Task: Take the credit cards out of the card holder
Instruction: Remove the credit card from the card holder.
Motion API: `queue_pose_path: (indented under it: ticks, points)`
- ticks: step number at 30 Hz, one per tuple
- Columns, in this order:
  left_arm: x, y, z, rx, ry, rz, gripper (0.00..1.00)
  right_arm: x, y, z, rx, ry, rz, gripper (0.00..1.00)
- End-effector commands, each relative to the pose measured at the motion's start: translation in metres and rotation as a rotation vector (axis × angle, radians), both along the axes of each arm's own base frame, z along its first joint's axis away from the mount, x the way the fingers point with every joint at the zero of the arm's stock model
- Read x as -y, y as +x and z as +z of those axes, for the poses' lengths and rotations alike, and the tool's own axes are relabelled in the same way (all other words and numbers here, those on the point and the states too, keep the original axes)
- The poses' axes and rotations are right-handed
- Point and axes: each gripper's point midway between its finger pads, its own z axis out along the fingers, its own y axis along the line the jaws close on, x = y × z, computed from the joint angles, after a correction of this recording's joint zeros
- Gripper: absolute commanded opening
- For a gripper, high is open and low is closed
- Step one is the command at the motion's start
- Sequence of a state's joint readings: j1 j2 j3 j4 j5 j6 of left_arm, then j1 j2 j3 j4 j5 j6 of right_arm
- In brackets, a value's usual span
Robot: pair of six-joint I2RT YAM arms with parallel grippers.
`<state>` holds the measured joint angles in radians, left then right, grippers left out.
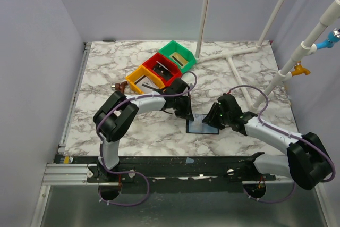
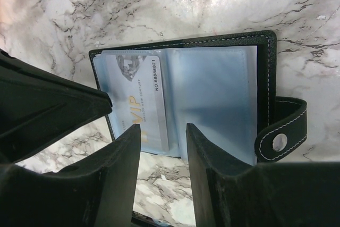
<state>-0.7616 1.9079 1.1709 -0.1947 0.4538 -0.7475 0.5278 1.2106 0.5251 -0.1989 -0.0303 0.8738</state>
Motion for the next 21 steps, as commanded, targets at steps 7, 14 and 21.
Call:
queue_pose_path:
  ticks: [7, 14, 21]
  points:
    - [-0.001, 0.001, -0.016, 0.006, 0.054, -0.003, 0.00, -0.001, 0.001, 0.000, 0.001, 0.021, 0.000, 0.43]
    - [0.005, -0.001, -0.020, 0.000, 0.062, -0.014, 0.00, 0.000, 0.000, -0.001, 0.000, 0.023, -0.001, 0.43]
    - [0.008, -0.002, -0.022, -0.009, 0.067, -0.018, 0.00, 0.001, -0.001, -0.003, -0.003, 0.030, -0.004, 0.43]
